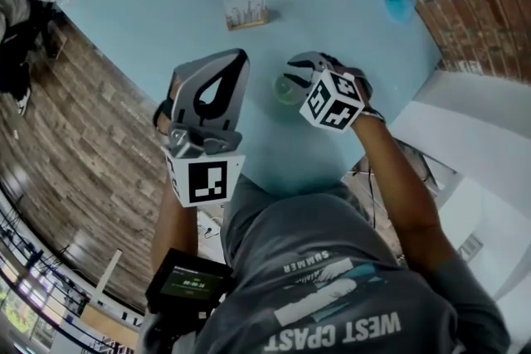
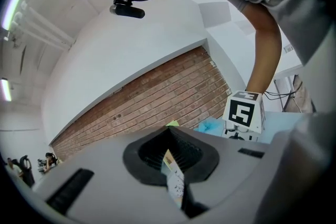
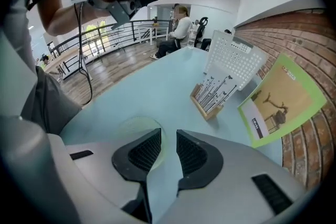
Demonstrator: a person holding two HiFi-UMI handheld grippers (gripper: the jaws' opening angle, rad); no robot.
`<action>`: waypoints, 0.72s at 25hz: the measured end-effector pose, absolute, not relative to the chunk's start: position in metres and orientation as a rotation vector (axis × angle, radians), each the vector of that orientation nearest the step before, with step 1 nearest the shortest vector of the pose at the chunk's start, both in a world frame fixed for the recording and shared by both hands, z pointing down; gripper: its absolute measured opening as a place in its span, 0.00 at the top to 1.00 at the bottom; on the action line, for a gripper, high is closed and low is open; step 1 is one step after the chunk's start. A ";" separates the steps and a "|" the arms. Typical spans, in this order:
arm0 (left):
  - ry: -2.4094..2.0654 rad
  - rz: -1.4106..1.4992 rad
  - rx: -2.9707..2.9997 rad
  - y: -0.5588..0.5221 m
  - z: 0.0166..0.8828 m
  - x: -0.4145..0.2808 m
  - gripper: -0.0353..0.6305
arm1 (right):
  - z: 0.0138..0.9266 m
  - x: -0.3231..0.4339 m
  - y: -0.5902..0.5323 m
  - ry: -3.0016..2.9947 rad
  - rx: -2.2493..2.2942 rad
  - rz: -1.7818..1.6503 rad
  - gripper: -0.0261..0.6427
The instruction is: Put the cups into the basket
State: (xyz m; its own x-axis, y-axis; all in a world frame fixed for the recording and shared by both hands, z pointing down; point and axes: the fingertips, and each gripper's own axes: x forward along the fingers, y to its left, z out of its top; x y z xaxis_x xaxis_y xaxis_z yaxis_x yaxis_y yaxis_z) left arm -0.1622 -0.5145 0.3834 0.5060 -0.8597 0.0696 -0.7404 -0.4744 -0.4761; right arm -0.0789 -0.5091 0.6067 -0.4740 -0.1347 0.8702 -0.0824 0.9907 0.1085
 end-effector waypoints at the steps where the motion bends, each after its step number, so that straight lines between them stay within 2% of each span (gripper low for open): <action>1: 1.329 -0.425 -2.364 -0.517 0.384 -0.164 0.95 | 0.612 -0.077 -0.508 -2.050 0.137 -0.061 0.82; 4: 1.344 -0.423 -2.362 -0.524 0.388 -0.169 0.95 | 0.624 -0.073 -0.506 -2.010 0.102 -0.055 0.82; 6: 1.349 -0.422 -2.366 -0.529 0.392 -0.171 0.95 | 0.625 -0.074 -0.505 -2.007 0.096 -0.053 0.90; 18: 1.294 -0.392 -2.377 -0.551 0.396 -0.176 0.95 | 0.578 -0.097 -0.523 -2.075 0.196 -0.132 0.91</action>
State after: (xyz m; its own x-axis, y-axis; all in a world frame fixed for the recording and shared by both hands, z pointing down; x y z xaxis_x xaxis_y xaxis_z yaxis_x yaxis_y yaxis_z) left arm -0.1762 -0.5509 0.3957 0.5313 -0.8456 0.0522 -0.7321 -0.4892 -0.4740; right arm -0.0972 -0.5227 0.5780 -0.4815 -0.1940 0.8547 -0.0844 0.9809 0.1752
